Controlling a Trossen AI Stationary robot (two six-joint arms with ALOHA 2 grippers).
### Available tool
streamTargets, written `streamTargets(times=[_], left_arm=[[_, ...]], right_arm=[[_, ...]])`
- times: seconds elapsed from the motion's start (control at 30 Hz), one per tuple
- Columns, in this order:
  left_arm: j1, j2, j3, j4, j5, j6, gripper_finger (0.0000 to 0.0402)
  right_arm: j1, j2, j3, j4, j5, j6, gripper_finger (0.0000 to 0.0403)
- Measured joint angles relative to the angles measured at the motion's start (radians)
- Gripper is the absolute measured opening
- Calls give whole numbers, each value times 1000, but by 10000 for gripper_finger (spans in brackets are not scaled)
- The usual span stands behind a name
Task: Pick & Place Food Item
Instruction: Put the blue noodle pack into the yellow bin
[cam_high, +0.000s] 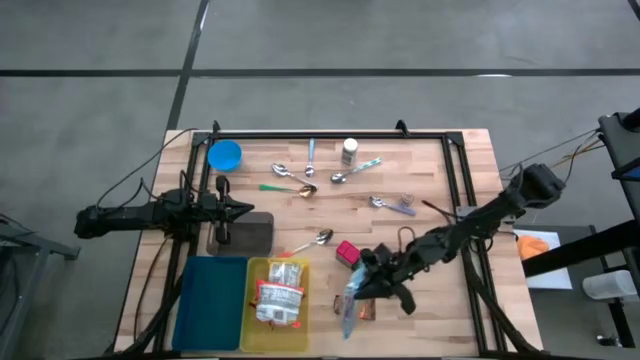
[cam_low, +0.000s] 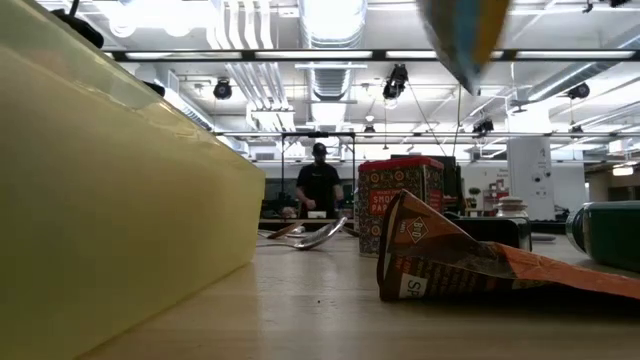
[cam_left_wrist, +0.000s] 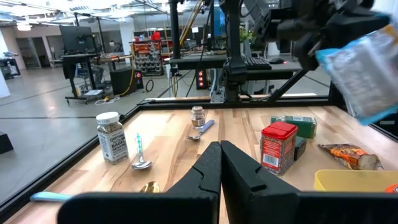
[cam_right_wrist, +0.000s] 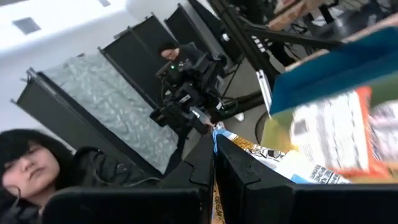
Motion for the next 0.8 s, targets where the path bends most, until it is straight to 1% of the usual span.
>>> streamTargets(times=[0.13,0.3,0.47,0.63,0.8], left_arm=[[0,0,0,0,0,0,10],[0,0,0,0,0,0,10],[0,0,0,0,0,0,10],[0,0,0,0,0,0,10],[0,0,0,0,0,0,10]], right_arm=[[-23,87,112,0,-35,-39,8],[-46,203,239,1,-46,-79,8],[-72,325,372,-1,-66,-80,8],[-91,453,520,-10,-142,-75,8],[-95,559,653,-40,-172,-23,8]])
